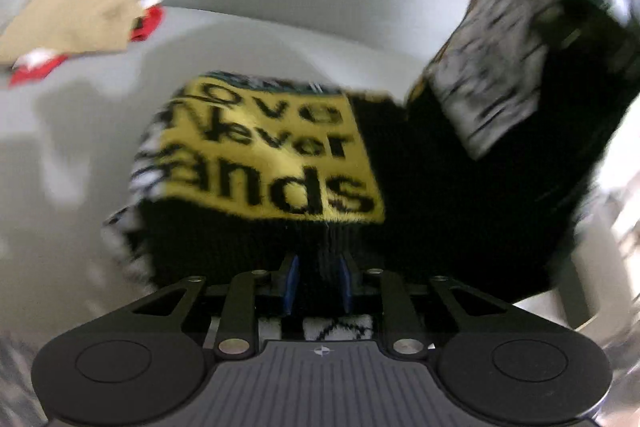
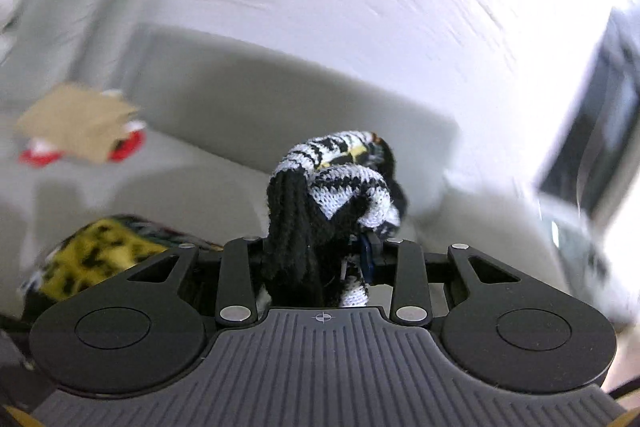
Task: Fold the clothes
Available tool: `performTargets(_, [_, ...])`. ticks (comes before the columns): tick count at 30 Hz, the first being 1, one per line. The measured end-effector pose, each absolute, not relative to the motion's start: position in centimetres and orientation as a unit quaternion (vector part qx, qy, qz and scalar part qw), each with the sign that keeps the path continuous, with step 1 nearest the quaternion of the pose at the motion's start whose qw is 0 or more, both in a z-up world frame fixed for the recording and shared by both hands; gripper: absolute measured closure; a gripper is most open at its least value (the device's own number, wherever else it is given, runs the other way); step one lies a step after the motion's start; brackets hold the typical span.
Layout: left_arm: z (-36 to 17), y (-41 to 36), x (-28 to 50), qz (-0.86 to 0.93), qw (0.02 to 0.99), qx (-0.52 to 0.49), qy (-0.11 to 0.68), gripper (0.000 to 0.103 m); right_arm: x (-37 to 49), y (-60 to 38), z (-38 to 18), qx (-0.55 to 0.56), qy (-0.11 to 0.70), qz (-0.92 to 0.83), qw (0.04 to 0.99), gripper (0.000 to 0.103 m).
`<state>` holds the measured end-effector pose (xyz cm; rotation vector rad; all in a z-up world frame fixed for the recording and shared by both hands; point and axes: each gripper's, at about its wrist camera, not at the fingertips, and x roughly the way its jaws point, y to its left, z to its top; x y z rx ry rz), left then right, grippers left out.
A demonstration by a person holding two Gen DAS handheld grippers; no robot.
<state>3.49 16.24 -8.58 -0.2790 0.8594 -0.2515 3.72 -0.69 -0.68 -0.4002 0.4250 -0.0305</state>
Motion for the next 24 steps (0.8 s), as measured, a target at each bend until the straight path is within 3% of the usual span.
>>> performTargets(4, [-4.7, 24.1, 0.8, -0.062, 0.906, -0.217, 0.357, 0.083, 3.3, 7.1, -2.4, -0.249, 0.208, 0.060, 0.944, 0.067])
performTargets(7, [-2.9, 28.9, -0.6, -0.013, 0.915, -0.237, 0.326, 0.083, 4.7, 11.4, -5.4, -0.266, 0.256, 0.089, 0.925, 0.067])
performTargets(13, [-4.1, 32.0, -1.4, 0.006, 0.900, -0.285, 0.330, 0.083, 5.2, 14.6, -10.6, -0.314, 0.310, 0.140, 0.886, 0.066])
performTargets(15, [-4.2, 31.7, -1.1, -0.007, 0.900, -0.289, 0.326, 0.083, 5.0, 14.7, -11.4, -0.330, 0.309, 0.165, 0.877, 0.051])
performTargets(17, [-4.0, 30.8, -0.6, -0.030, 0.904, -0.285, 0.316, 0.081, 4.4, 13.6, -10.5, -0.304, 0.310, 0.191, 0.880, 0.045])
performTargets(20, [-3.9, 29.7, 0.6, -0.066, 0.915, -0.270, 0.294, 0.067, 4.9, 9.6, -9.2, -0.178, 0.336, 0.274, 0.884, 0.020])
performTargets(24, [-4.6, 26.4, 4.2, -0.135, 0.921, -0.207, 0.300, 0.057, 5.9, 4.9, -8.4, -0.020, 0.356, 0.324, 0.876, 0.021])
